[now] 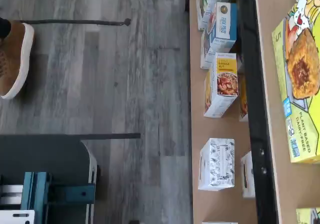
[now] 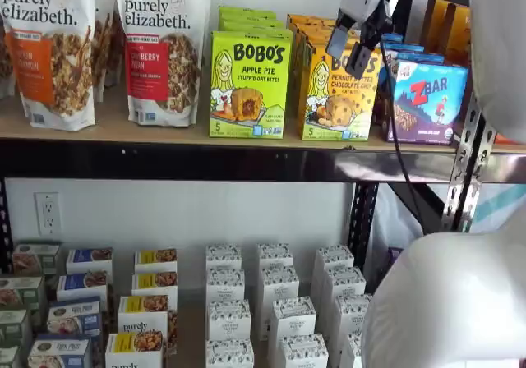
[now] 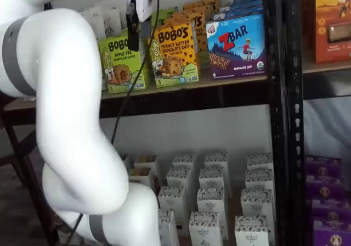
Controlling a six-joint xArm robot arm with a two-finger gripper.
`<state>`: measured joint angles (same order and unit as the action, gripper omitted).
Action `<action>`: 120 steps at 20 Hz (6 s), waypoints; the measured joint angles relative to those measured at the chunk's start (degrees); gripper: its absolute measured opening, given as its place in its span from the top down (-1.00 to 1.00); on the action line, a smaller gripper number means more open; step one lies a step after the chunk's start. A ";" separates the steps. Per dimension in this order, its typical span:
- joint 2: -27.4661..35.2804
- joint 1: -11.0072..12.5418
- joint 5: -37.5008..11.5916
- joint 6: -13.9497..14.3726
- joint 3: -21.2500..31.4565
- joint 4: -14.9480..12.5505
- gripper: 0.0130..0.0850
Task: Pick up the orange box on the top shelf, the fifth box from the left
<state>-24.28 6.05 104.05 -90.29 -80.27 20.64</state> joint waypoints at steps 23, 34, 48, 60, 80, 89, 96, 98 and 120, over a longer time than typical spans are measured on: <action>1.10 2.37 -5.44 -1.84 -0.92 1.79 -1.00; 5.60 9.35 -6.41 -7.53 -4.75 5.74 -1.00; 9.51 7.77 -12.27 -7.39 -7.89 3.28 -1.00; 10.80 5.17 -12.97 -6.11 -7.34 1.08 -1.00; 11.85 3.17 -11.74 -5.16 -6.87 -1.48 -1.00; 12.14 2.13 -12.20 -4.68 -6.08 -2.59 -1.00; 12.28 1.30 -12.77 -4.27 -5.32 -3.56 -1.00; 12.08 1.19 -13.45 -4.26 -4.77 -3.51 -1.00; 11.50 0.33 -16.27 -3.95 -2.37 -3.37 -0.89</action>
<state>-12.78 6.38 87.77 -94.24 -82.64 17.27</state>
